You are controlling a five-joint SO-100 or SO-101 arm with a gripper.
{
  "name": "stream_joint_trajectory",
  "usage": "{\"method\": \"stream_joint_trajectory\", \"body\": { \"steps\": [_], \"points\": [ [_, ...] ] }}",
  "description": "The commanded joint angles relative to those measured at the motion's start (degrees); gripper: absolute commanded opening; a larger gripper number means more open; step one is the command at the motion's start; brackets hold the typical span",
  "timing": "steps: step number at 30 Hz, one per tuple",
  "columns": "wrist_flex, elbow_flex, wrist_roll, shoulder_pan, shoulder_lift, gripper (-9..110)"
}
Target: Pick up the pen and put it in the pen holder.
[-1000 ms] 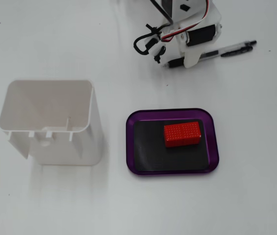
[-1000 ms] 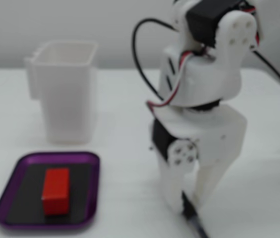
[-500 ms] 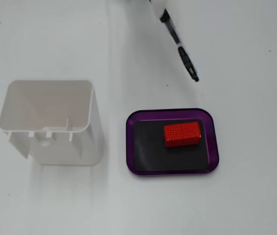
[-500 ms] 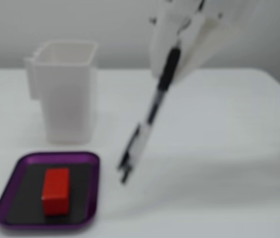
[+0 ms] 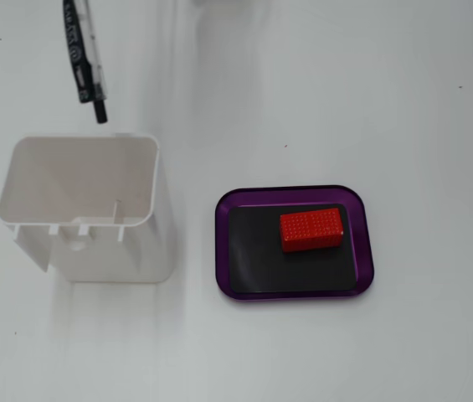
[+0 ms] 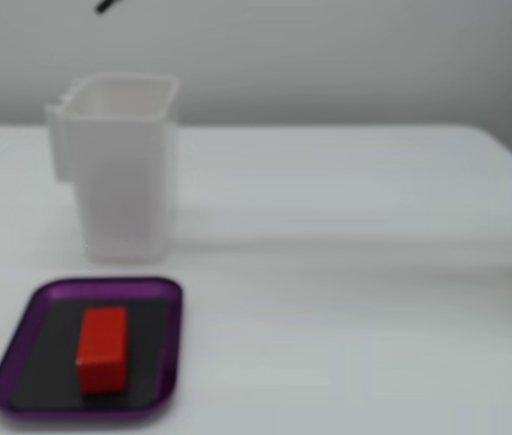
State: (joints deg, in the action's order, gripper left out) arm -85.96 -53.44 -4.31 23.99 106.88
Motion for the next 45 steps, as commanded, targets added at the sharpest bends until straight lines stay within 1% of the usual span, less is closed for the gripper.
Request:
{"method": "stream_joint_trajectory", "body": {
  "steps": [1,4,6,18,23,28,30,34,36,42,45],
  "points": [
    [-1.76,8.79,-0.18,1.67,-6.94,-1],
    [-2.90,11.25,-0.79,1.23,-11.69,-1],
    [-2.99,11.16,-3.16,1.14,-13.10,-1],
    [-2.81,10.90,-11.69,1.85,-13.97,-1],
    [-2.20,4.92,-15.29,1.85,-13.89,0],
    [-2.20,2.99,-15.38,1.85,-13.80,0],
    [-2.29,3.25,-15.38,1.85,-13.80,4],
    [-2.29,3.43,-14.94,1.76,-13.62,17],
    [-2.37,3.43,-14.85,1.76,-13.36,20],
    [-2.90,3.78,-14.59,1.05,-12.66,20],
    [-6.06,7.21,-11.25,1.23,-9.23,21]
  ]
}}
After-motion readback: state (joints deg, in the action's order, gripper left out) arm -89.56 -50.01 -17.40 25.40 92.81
